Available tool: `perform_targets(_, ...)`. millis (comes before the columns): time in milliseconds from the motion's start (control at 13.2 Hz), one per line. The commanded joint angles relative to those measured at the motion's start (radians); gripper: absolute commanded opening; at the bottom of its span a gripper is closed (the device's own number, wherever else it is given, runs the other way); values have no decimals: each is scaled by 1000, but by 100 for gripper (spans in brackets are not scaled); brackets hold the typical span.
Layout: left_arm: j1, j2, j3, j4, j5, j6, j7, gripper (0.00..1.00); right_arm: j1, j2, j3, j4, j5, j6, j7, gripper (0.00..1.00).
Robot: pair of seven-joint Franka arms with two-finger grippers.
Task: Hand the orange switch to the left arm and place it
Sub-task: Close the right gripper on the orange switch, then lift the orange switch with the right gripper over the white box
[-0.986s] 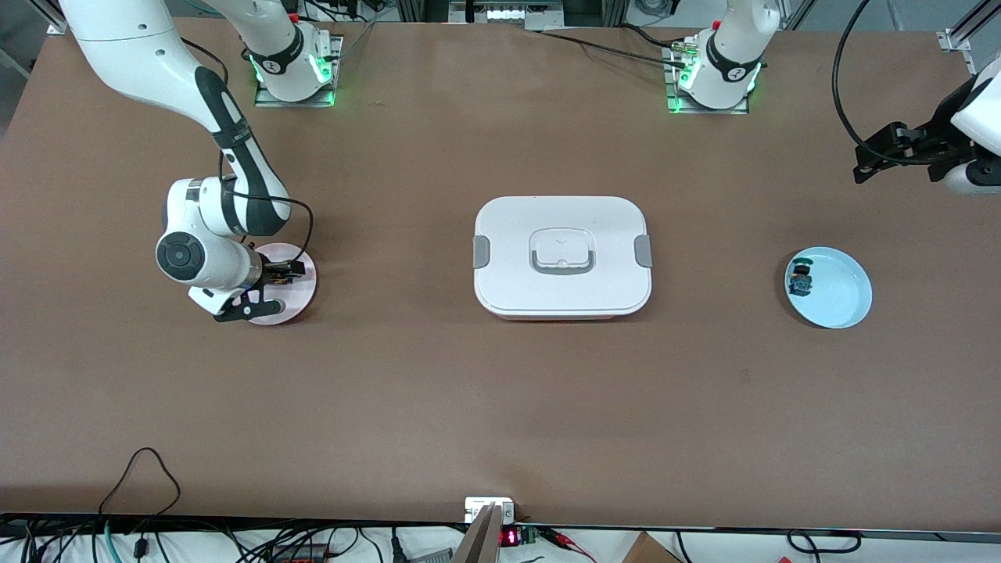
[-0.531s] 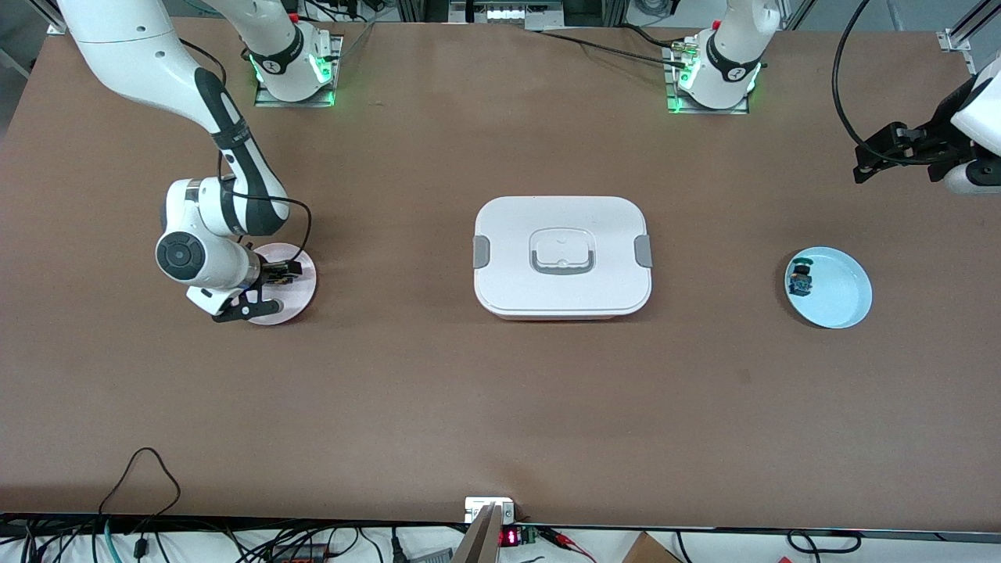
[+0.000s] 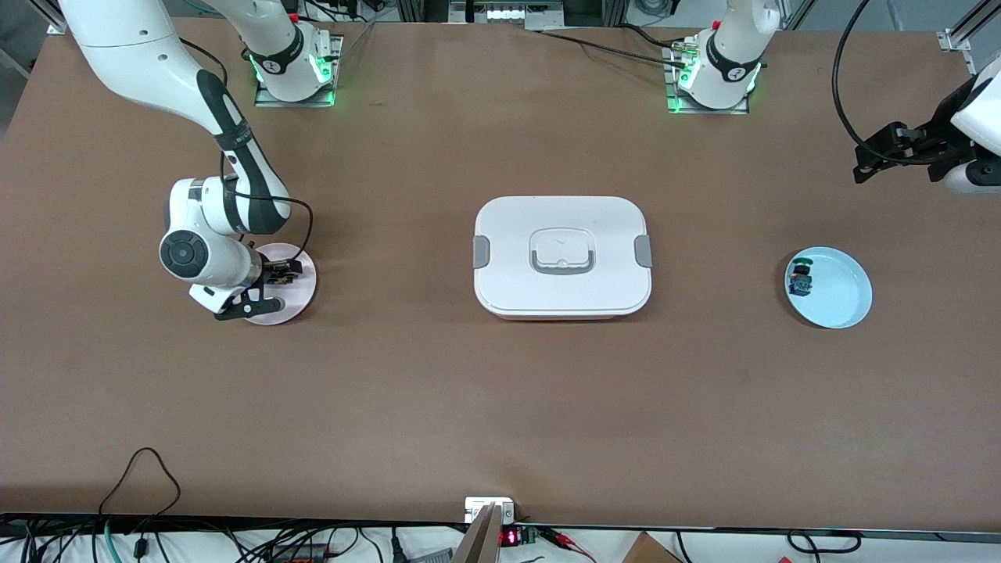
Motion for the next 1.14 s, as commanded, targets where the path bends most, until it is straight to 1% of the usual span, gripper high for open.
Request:
perform_targets(0,-9,9,3,26,1,-10,-8,100,-31,-32,3,1,-5,-12,-10,14)
perform_targets(152,-9,9,3,26,1,-10,-8,100,-31,-41,5,4,-3,-20,-12,12)
perform_targets(303,-8,9,3,26,1,-10,-8,100,-28,-61,5,19,-2,-24,-12,12)
perform_targets(455,-9,9,4,26,1,-10,-8,100,-25,-114,6,40,0,-78,-12,6)
perform_targets(606,-8,9,4,26,3,-10,-7,100,-27,-151,34,98,18,-171,-12,5)
perform_targets(834,-8,11,4,26,3,-10,-8,100,-25,-188,43,201,86,-302,-13,4)
perform_targets(1061,-9,9,4,26,3,-10,-7,100,-25,-213,63,252,95,-349,-51,3)
